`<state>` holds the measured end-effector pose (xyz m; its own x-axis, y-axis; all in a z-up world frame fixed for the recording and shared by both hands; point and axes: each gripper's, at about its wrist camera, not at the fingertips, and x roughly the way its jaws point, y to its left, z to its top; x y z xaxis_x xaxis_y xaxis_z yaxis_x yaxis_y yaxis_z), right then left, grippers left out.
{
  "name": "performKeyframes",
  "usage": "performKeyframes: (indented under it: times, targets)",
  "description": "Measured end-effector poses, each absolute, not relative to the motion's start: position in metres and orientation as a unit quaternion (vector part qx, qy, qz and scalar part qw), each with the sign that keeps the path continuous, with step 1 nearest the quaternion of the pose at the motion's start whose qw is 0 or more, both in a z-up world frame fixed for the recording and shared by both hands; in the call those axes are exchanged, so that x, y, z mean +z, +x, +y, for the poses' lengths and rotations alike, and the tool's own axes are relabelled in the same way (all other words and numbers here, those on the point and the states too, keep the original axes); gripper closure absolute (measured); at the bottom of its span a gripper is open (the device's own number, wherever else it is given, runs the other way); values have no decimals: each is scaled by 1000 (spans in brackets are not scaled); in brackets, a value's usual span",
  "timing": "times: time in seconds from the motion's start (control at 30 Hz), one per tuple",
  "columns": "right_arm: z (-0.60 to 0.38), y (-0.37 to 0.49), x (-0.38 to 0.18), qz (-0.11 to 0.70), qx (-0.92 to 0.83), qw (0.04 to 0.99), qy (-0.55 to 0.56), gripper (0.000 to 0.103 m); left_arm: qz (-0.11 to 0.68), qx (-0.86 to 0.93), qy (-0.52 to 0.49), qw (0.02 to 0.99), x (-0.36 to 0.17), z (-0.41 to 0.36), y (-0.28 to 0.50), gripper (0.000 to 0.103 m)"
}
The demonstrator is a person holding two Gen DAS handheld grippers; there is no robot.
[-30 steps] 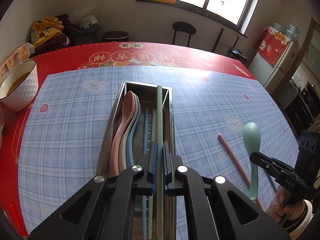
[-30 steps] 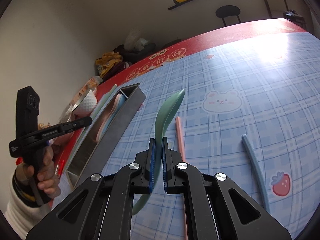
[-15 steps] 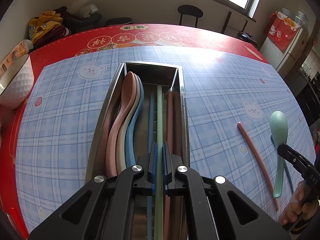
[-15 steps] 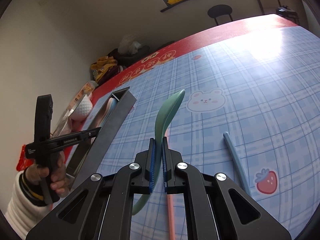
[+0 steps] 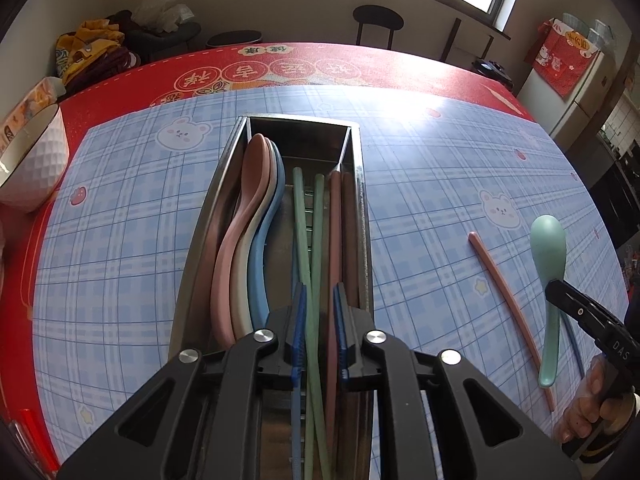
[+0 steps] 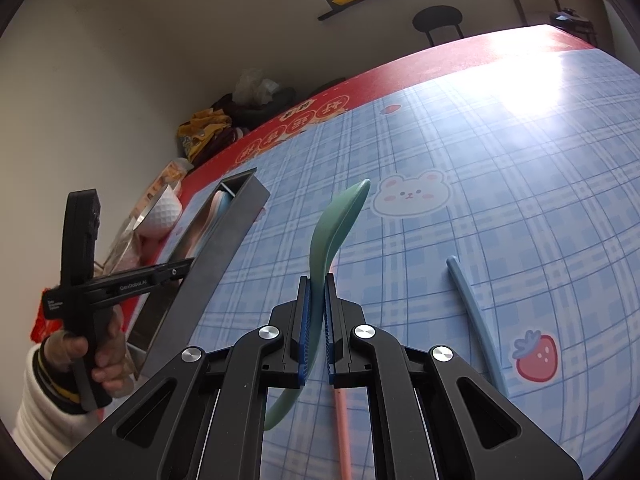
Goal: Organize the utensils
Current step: 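Open the left gripper and withdraw it from the tray, then carry the green spoon into the tray and open the right gripper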
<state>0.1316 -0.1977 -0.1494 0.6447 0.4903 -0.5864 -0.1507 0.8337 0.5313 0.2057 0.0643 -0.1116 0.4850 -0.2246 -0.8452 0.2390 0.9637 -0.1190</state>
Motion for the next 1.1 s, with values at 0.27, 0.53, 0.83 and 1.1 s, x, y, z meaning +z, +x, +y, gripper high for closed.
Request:
performKeyframes:
  times: [0.27, 0.53, 0.83, 1.1]
  targets:
    - [-173, 140, -137, 383, 191, 882, 199, 97, 383, -120, 21, 916, -81, 90, 154, 60]
    - [-121, 164, -111, 392, 213, 882, 154, 97, 310, -43, 1, 950, -87, 142, 122, 49]
    - [-52, 210, -90, 421, 226, 872, 110, 97, 294, -10, -51, 954, -98, 180, 128, 48]
    - [2, 249, -104, 464, 235, 845, 124, 97, 299, -39, -90, 949, -104, 191, 130, 45]
